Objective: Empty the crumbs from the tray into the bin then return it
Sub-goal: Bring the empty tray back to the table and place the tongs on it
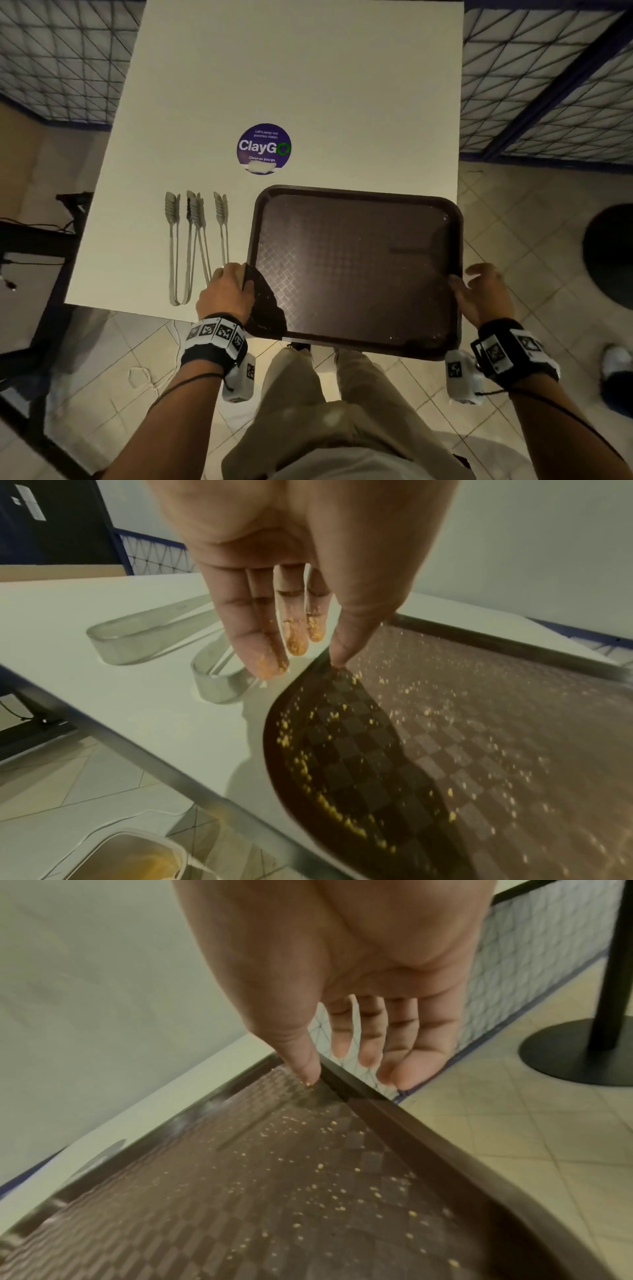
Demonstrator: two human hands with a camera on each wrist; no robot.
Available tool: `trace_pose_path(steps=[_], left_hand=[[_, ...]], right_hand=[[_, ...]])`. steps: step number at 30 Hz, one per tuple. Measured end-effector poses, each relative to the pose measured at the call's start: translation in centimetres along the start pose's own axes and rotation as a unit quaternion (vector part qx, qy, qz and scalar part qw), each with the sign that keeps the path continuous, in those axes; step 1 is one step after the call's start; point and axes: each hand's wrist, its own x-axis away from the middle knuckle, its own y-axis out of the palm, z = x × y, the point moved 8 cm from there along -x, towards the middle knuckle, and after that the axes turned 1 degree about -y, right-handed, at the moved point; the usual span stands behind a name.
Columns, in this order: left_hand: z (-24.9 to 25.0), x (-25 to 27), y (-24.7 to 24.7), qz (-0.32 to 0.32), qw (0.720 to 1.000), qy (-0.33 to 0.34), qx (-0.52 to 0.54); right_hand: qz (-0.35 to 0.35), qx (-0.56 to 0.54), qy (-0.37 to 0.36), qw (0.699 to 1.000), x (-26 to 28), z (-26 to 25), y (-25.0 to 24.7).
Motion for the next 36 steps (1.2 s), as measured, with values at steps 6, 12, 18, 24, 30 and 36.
trace_pose_path(steps=[6,12,18,24,30,36], left_hand=[[-3.5,-0.7,-5.2,0.1,0.99,-0.011,0.098],[-9.7,-5.3,-8.5,0.109,0.985,-0.067,0.118],[-12.5,-9.2,-7.3,0.019,0.99,-0.078,0.119],[-12.4,-10.6,-6.3,-0.024,0.992,-0.042,0.119],[-12.2,-11.5,-5.7,-0.033,0.993,-0.011,0.117],[-12.1,-11.9,-5.8,-0.032,0.992,0.005,0.12]], right_hand=[[-0.009,-0.028,-0.143,0.989,3.0,-9.6,0.8],[-0.174,-0.105,-0.25,0.947,8.4,-22.3,10.6],[-0.251,0.045,-0.233,0.938,12.8,-31.4,20.8],[-0.208,0.085,-0.162,0.961,12.9,-34.5,25.8],[-0.194,0.137,-0.135,0.962,12.7,-35.8,27.6],[-0.185,0.144,-0.156,0.96,12.9,-36.8,27.4]])
